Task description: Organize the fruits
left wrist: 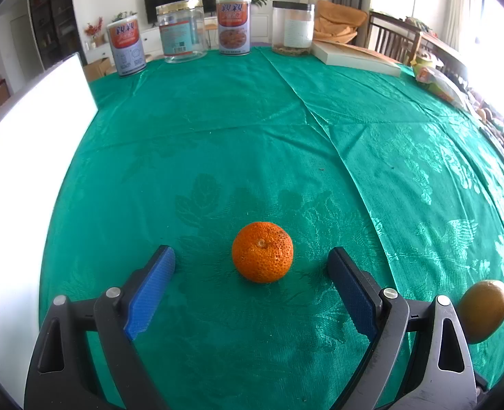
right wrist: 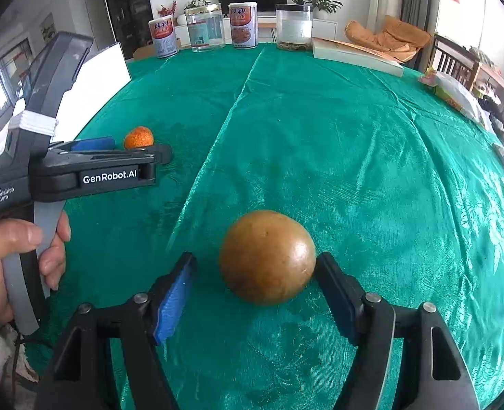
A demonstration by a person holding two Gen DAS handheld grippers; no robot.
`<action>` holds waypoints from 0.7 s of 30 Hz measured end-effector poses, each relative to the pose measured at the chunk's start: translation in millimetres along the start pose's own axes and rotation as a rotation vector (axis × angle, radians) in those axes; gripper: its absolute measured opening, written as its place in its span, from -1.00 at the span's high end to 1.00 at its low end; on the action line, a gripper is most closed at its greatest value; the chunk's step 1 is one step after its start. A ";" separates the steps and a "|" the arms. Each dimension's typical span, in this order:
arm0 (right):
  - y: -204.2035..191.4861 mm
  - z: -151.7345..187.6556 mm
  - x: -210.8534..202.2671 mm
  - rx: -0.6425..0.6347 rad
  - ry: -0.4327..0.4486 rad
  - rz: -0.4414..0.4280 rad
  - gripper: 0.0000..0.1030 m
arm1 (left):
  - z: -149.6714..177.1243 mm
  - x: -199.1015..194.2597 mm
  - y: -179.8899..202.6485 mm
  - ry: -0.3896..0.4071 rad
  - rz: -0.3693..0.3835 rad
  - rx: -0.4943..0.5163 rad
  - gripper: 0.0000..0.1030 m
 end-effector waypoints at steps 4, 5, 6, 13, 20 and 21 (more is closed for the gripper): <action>-6.9 1.0 -2.0 -0.060 0.009 0.041 -0.74 | 0.0 -0.1 0.0 0.000 0.000 0.000 -0.79; -8.0 1.7 -0.8 -0.069 0.004 0.044 -0.74 | 0.0 -0.1 0.0 0.000 0.002 -0.001 -0.79; -8.2 2.5 0.5 -0.073 -0.001 0.045 -0.74 | 0.2 0.0 0.3 -0.001 0.009 -0.002 -0.79; 6.4 -7.4 -17.1 0.040 0.074 -0.016 -0.75 | 17.0 -29.3 -6.0 -0.064 0.305 -0.077 -0.80; 36.3 -15.5 -37.3 0.315 0.159 -0.268 -0.76 | -0.7 -31.3 -0.1 -0.028 0.181 0.042 -0.76; 47.2 -15.1 -42.6 0.382 0.187 -0.301 -0.76 | -5.9 -26.9 2.2 -0.022 0.168 0.052 -0.75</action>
Point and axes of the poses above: each gripper's, at about its wrist camera, not at the fingertips, and x roughly the way its jaws point, y to its right, z to its underside, the point moved 10 cm from there along x, roughly the way its jaws point, and after that the axes turned 4 degrees about z, right-handed, at the moved point
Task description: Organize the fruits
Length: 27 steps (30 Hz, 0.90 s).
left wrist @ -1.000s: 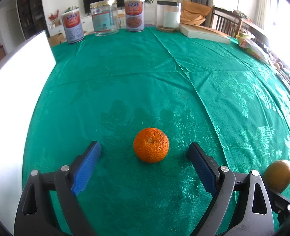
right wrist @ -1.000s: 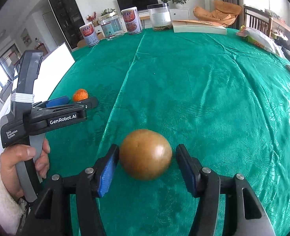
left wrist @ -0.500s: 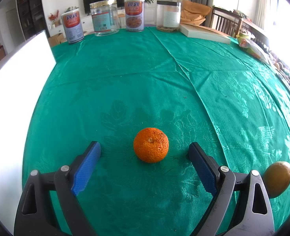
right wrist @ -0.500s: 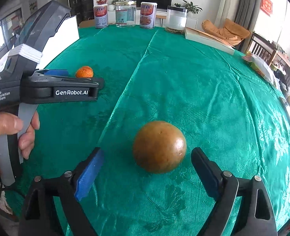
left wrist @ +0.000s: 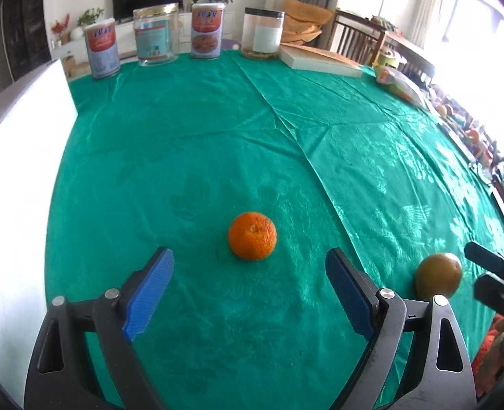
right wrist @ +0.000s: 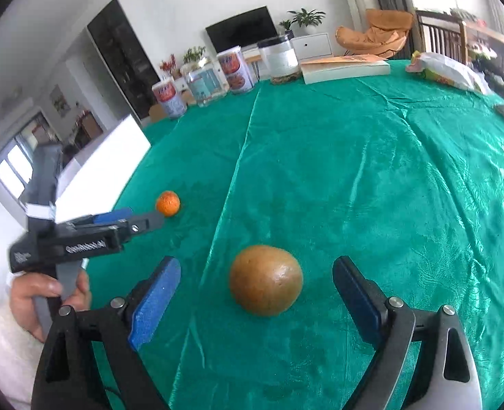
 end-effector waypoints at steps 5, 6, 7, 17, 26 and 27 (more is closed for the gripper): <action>42.3 -7.3 -23.5 0.217 0.065 -0.022 -0.76 | -4.2 28.1 5.0 -0.061 -0.061 0.079 0.02; 37.2 -7.1 -22.1 0.194 0.052 -0.022 -0.76 | -4.9 27.7 6.1 -0.046 -0.071 0.099 0.07; 26.9 -5.8 -18.8 0.145 0.029 -0.019 -0.76 | -4.6 27.2 7.5 -0.040 -0.067 0.108 0.34; -15.7 27.4 41.1 -0.201 -0.264 0.180 0.05 | 12.2 -15.6 10.0 -0.020 0.040 -0.052 0.45; -142.5 -8.1 -10.4 -0.152 -0.240 -0.177 0.05 | -15.7 -197.8 10.4 0.200 0.314 -0.214 0.45; -172.7 -12.8 -13.0 -0.187 -0.247 -0.228 0.05 | -20.4 -221.8 -2.1 0.233 0.309 -0.220 0.45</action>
Point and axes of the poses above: each gripper's, at about its wrist camera, not at the fingertips, and x roughly the way its jaws point, y to its right, z to its underside, the point moved 10 cm from there along x, roughly the way its jaws point, and after that the axes turned 4 degrees about z, right-handed, at the moved point
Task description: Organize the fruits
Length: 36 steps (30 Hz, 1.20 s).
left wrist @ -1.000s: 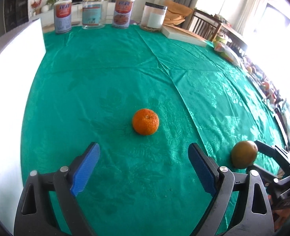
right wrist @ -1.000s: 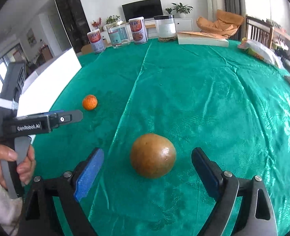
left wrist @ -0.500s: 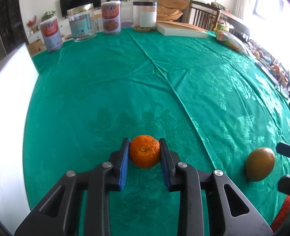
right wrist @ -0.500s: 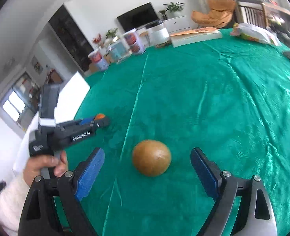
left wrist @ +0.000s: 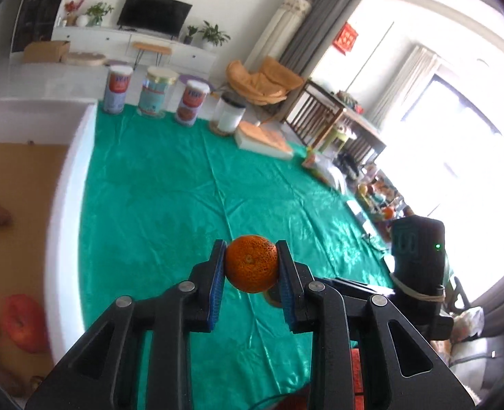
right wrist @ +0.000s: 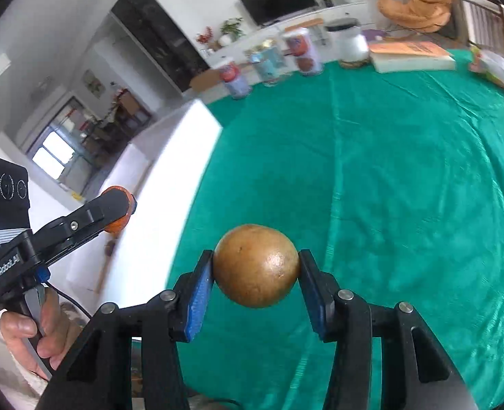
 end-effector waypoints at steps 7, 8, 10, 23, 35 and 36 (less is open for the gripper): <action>-171.0 -22.9 78.9 -0.307 -0.130 -0.115 0.05 | -33.8 -86.9 -147.2 0.034 -0.363 -0.073 0.44; -183.3 -20.9 96.8 -0.333 -0.161 -0.108 0.05 | -28.4 -85.1 -176.7 0.004 -0.417 -0.103 0.44; -198.2 -15.7 132.7 -0.378 -0.209 -0.067 0.05 | -14.0 -76.7 -227.9 -0.064 -0.502 -0.159 0.44; -200.8 -21.1 200.1 -0.463 -0.265 0.086 -0.22 | 27.4 -78.4 -304.0 -0.157 -0.611 -0.294 -0.27; -205.2 -26.3 69.8 -0.415 -0.042 0.160 -1.00 | 0.4 -200.1 -183.3 0.201 -0.895 0.037 -0.88; -197.9 -15.4 68.2 -0.390 -0.051 0.173 -1.00 | 9.6 -201.8 -181.7 0.193 -0.891 0.012 -0.88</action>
Point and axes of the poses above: each gripper's, at about its wrist camera, not at the fingertips, and x roughly the way its jaws point, y to its right, z to its underside, the point moved 10 cm from there along x, roughly the way its jaws point, and after that the axes turned 4 degrees about z, right-handed, at the moved point
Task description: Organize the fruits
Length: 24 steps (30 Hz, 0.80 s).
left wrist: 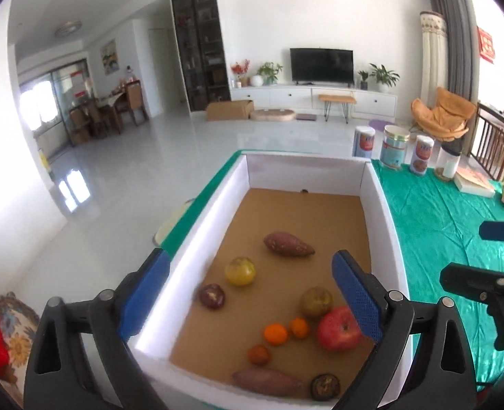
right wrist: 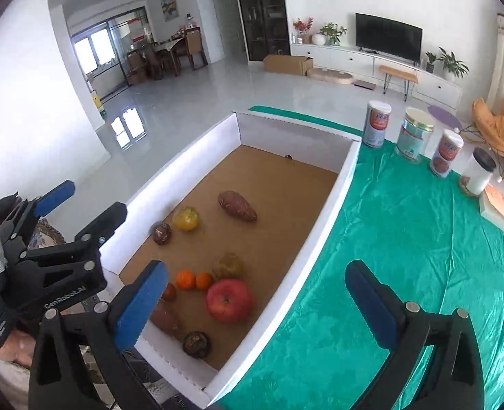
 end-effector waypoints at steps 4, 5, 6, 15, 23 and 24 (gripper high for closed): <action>-7.3 58.5 2.0 0.087 -0.102 0.018 -1.00 | 43.2 0.6 -3.8 -0.153 -0.004 -0.045 -0.88; -9.4 70.6 4.3 0.093 -0.130 0.022 -1.00 | 51.2 1.6 -4.5 -0.182 -0.004 -0.043 -0.88; -13.1 79.0 5.7 0.092 -0.152 0.019 -1.00 | 57.4 2.3 -5.2 -0.198 -0.012 -0.041 -0.88; -44.5 66.9 -11.1 0.015 -0.116 0.046 -0.99 | 71.2 3.0 -15.7 -0.258 -0.038 -0.042 -0.88; -55.1 69.3 3.2 0.013 -0.164 0.046 -0.99 | 79.7 13.2 -23.6 -0.288 -0.029 -0.059 -0.88; -56.2 70.3 4.6 0.009 -0.168 0.049 -0.99 | 80.4 14.0 -24.3 -0.292 -0.029 -0.059 -0.88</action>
Point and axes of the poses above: each gripper's, at about its wrist camera, not at the fingertips, and x roughly the way its jaws point, y to its right, z to its underside, the point moved 10 cm from there along x, roughly the way its jaws point, and after that the axes turned 4 degrees about z, right-handed, at the moved point
